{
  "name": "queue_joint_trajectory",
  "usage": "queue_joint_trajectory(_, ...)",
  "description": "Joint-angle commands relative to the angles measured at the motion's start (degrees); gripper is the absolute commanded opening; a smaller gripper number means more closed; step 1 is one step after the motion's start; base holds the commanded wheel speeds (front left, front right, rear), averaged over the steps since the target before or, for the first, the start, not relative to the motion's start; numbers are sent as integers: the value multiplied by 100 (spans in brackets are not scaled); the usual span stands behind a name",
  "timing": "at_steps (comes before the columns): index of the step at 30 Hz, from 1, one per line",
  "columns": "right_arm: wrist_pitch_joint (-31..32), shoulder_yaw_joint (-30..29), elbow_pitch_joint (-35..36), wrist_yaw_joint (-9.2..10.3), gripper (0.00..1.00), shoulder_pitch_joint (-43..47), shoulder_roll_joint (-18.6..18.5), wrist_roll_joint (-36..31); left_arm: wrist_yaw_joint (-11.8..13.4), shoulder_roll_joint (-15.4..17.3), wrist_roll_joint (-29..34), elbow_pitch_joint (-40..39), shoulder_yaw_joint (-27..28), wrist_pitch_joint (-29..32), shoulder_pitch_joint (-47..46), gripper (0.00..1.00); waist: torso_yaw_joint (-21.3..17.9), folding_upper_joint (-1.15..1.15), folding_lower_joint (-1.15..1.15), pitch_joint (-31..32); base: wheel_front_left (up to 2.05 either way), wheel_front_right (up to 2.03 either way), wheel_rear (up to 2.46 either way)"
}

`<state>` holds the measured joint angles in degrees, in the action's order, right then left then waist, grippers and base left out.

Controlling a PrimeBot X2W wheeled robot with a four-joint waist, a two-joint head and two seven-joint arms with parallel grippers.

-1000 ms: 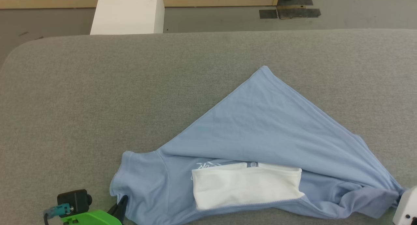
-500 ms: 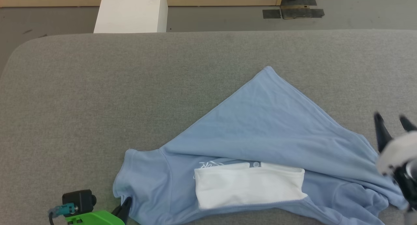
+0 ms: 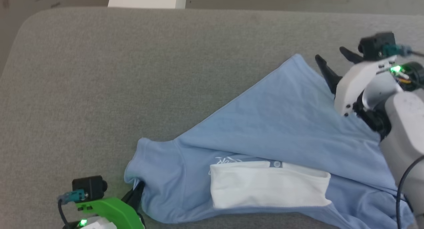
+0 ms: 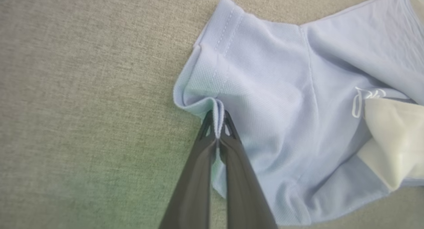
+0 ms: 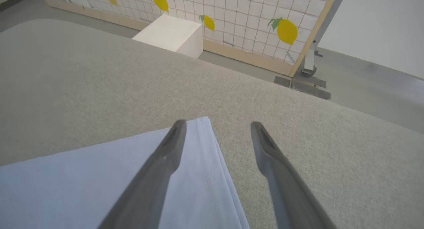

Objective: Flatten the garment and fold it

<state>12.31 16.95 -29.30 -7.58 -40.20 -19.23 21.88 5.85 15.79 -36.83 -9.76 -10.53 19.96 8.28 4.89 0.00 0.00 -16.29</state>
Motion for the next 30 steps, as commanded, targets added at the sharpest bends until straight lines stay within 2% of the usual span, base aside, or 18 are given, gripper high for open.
queue_joint_trajectory(1,153,112,-179,9,100,-243,-42,78,-39,-49,48,15,-24,-49,-138,0,295,0,0,-347,0,0,0)
queue_joint_trajectory(9,1179,643,-1015,9,100,-1201,-110,426,-135,-191,56,196,-157,-199,-442,0,628,0,0,-808,0,0,0)
queue_joint_trajectory(20,2528,962,-1705,9,100,-1545,-130,604,-209,-275,32,425,-239,-343,-567,0,756,0,0,-924,0,0,0)
queue_joint_trajectory(21,2634,946,-1753,9,49,-1553,-129,604,-206,-276,33,434,-240,-351,-564,0,748,0,0,-923,0,0,0)
queue_joint_trajectory(22,2724,912,-1803,9,16,-1560,-135,581,-202,-278,31,445,-242,-356,-560,0,736,0,0,-915,0,0,0)
queue_joint_trajectory(23,2754,904,-1802,9,0,-1551,-127,553,-200,-279,27,456,-245,-356,-559,0,721,0,0,-897,0,0,0)
queue_joint_trajectory(26,2431,806,-1676,9,0,-1428,-109,538,-207,-271,39,474,-259,-379,-570,0,686,0,0,-794,0,0,0)
queue_joint_trajectory(30,1293,762,-1173,9,0,-944,-131,630,-187,-248,47,504,-248,-413,-511,0,610,0,0,-536,0,0,0)
